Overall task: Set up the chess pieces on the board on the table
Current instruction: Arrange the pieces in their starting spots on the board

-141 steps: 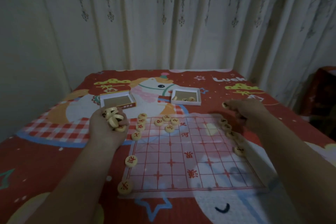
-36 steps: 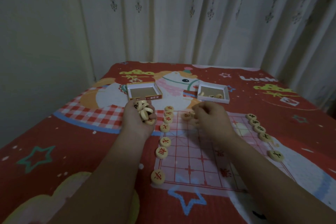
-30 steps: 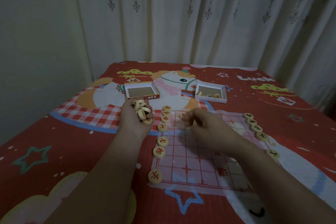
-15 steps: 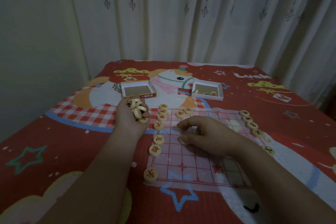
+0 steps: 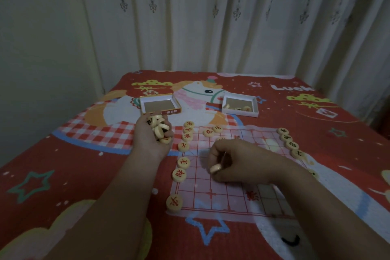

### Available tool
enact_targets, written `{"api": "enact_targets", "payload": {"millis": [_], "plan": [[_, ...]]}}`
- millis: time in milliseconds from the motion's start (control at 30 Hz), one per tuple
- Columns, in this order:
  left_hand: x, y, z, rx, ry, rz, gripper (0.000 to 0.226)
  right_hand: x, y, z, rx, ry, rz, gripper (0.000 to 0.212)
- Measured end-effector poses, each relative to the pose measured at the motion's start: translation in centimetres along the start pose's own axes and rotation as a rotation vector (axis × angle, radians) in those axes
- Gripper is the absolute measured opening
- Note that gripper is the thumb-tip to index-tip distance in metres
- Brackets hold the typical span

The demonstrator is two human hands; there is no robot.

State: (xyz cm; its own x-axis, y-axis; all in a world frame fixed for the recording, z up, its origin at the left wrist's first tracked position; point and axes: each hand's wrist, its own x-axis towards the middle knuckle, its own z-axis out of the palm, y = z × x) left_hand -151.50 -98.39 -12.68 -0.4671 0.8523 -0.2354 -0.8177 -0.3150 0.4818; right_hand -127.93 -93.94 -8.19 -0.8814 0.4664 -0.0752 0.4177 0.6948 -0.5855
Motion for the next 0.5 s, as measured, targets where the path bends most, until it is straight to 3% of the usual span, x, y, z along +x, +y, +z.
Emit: {"api": "enact_targets", "payload": {"millis": [100,200,267,367,500], "plan": [[0.0,0.0,0.0,-0.002,0.001,0.005,0.014,-1.7,-0.4,-1.7,0.042,-0.061,-0.005,0.023],[0.1,0.0,-0.1,0.002,-0.007,0.013,0.014,-3.0,0.6,-2.5,0.048,0.038,0.034,0.036],[0.3,0.0,-0.2,0.008,-0.025,0.011,0.015,-3.2,1.1,-2.0,0.033,0.103,0.052,0.03],[0.2,0.0,-0.1,0.011,-0.023,0.007,0.017,-2.7,0.6,-0.5,0.06,0.131,0.012,0.004],[0.0,0.0,-0.1,0.012,-0.011,0.017,0.019,-1.8,-0.2,1.6,-0.009,0.099,-0.035,0.019]]}}
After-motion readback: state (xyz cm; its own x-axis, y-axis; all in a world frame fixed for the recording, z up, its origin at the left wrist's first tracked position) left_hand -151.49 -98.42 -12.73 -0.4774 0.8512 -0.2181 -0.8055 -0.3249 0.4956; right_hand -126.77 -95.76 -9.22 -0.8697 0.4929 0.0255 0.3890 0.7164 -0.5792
